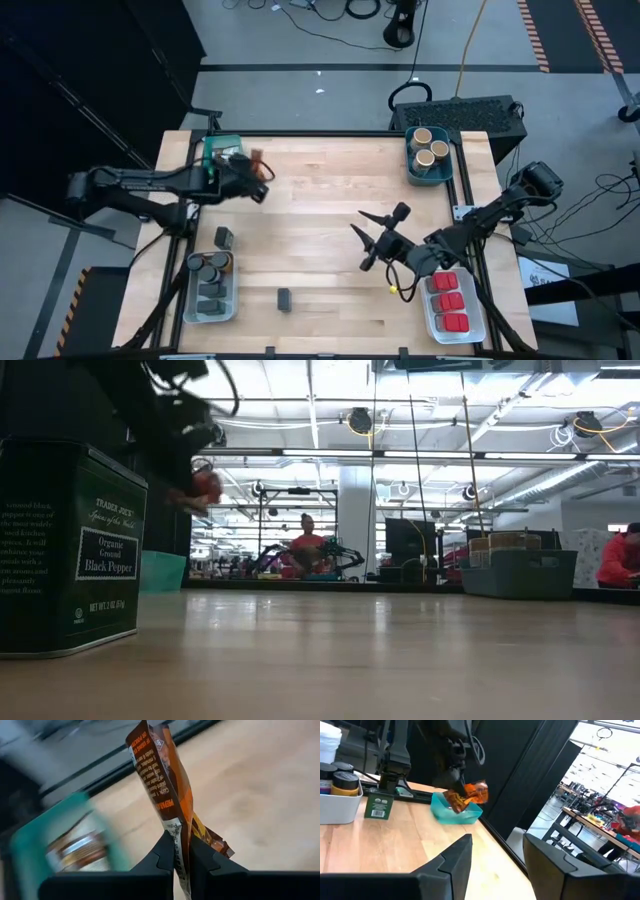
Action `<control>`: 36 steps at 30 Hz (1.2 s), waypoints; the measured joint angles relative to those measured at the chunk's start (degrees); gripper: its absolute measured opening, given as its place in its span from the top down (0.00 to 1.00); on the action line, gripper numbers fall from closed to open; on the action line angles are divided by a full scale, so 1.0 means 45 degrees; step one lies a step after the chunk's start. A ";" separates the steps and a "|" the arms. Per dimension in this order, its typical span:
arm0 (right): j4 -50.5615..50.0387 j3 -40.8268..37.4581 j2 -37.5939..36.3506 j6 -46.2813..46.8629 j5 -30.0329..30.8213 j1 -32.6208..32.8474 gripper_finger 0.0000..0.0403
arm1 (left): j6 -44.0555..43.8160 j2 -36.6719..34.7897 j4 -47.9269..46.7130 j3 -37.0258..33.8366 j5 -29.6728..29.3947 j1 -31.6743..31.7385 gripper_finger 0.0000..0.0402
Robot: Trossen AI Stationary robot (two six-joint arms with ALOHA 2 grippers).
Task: Sort spices by type
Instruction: Put the brown seasoning pack into the light green bin
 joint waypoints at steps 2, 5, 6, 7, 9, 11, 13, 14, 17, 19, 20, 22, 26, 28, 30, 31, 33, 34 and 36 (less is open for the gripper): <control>-0.0011 0.0000 0.0000 0.0065 -0.0006 -0.0027 0.60 | -0.0253 0.0040 -0.0797 0.0004 -0.0008 0.0863 0.94; -0.0029 0.0000 0.0000 0.0057 -0.0014 -0.0027 0.60 | -0.0621 0.0207 -0.2221 0.0002 0.0014 0.2191 0.94; -0.0052 0.0000 0.0000 0.0062 -0.0024 -0.0027 0.60 | -0.0812 0.0245 -0.2585 0.0004 0.0035 0.2594 0.94; -0.0073 0.0000 0.0000 0.0062 -0.0021 -0.0027 0.60 | -0.0897 0.0284 -0.2977 0.0000 0.0098 0.2936 0.94; -0.0079 0.0000 0.0000 0.0057 -0.0026 -0.0027 0.60 | -0.0921 0.0388 -0.3548 0.0000 0.0153 0.3460 0.94; -0.0091 0.0000 0.0000 0.0057 -0.0029 -0.0029 0.60 | -0.0916 0.0510 -0.3925 0.0003 0.0197 0.3886 0.94; -0.0121 0.0000 0.0001 0.0057 -0.0035 -0.0084 0.60 | -0.0861 0.0615 -0.4145 0.0005 0.0193 0.4259 0.94; -0.0169 0.0000 0.0002 0.0060 -0.0034 -0.0108 0.60 | -0.0816 0.0696 -0.4264 0.0005 0.0183 0.4435 0.94; -0.0340 0.0000 0.0005 0.0067 -0.0034 -0.0153 0.60 | -0.0603 0.1029 -0.4686 0.0000 0.0041 0.5017 0.94; -0.0422 0.0000 0.0005 0.0158 -0.0034 -0.0173 0.60 | -0.0037 0.1287 -0.4589 0.0000 0.0008 0.5322 0.94; -0.0449 0.0000 0.0005 0.0206 -0.0034 -0.0184 0.60 | 0.0238 0.1442 -0.4506 0.0000 0.0001 0.5479 0.94; -0.0478 0.0000 0.0005 0.0268 -0.0034 -0.0208 0.60 | 0.0800 0.1760 -0.4281 0.0001 0.0006 0.5787 0.93; -0.0642 0.0000 0.0005 0.0305 -0.0034 -0.0221 0.60 | 0.1182 0.2315 -0.4230 0.0000 0.0010 0.6208 0.90; -0.0668 0.0000 0.0006 0.0315 -0.0034 -0.0221 0.60 | 0.1197 0.2489 -0.4209 0.0000 0.0018 0.6335 0.89; -0.0719 0.0000 0.0010 0.0386 -0.0037 -0.0221 0.60 | 0.1206 0.2600 -0.4191 0.0000 0.0023 0.6416 0.89; -0.0744 0.0000 0.0010 0.0392 -0.0036 -0.0221 0.60 | 0.1211 0.2649 -0.4191 0.0000 0.0023 0.6450 0.89; -0.0766 0.0000 0.0010 0.0402 -0.0034 -0.0221 0.60 | 0.1383 0.2681 -0.4191 0.0000 0.0042 0.6482 0.89; -0.0778 0.0000 0.0010 0.0402 -0.0034 -0.0221 0.60 | 0.1439 0.2681 -0.4196 0.0001 0.0047 0.6487 0.88; -0.0783 0.0000 0.0010 0.0398 -0.0034 -0.0221 0.60 | 0.1449 0.2691 -0.4188 0.0003 0.0052 0.6484 0.88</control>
